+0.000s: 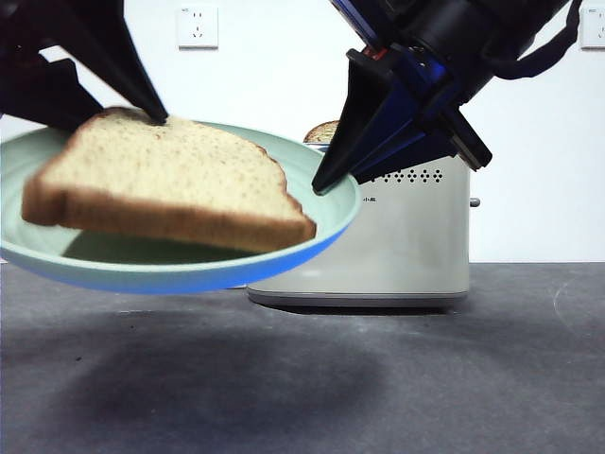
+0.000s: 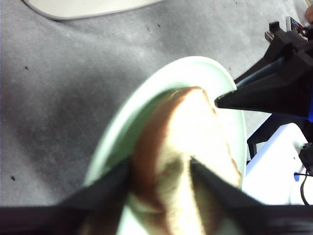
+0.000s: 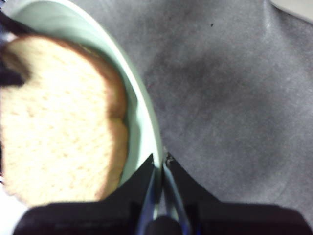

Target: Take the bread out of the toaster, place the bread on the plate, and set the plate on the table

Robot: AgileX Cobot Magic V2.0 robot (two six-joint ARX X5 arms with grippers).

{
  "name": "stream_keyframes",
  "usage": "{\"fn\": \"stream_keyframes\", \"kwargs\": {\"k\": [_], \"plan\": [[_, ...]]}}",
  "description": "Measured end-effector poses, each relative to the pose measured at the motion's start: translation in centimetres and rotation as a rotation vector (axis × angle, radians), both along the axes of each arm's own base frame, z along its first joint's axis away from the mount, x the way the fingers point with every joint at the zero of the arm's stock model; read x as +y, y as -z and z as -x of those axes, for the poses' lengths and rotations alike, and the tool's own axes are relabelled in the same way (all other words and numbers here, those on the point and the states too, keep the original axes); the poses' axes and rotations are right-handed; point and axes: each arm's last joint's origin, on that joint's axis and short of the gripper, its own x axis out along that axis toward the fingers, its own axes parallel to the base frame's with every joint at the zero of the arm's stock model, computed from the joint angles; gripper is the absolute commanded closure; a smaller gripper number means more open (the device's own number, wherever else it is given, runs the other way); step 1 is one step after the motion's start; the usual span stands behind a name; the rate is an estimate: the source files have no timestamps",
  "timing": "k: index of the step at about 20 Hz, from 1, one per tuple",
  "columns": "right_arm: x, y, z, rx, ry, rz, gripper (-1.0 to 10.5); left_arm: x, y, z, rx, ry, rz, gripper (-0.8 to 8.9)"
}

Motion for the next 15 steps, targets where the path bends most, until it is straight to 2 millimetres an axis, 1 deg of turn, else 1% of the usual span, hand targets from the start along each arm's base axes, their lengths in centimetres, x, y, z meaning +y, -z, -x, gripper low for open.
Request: {"fn": "stream_keyframes", "kwargs": {"k": [8,12,15], "plan": [[-0.1,0.1,0.1,0.021,0.019,0.013,9.6,0.0,-0.3,0.3,-0.016,0.011,0.010,3.43],[-0.1,0.1,0.1,0.021,0.017,0.009,9.6,0.2,-1.0,0.8,-0.038,0.009,0.018,3.43],[-0.1,0.1,0.1,0.023,0.014,0.008,9.6,0.3,-2.2,1.0,-0.053,0.006,0.020,3.43]]}}
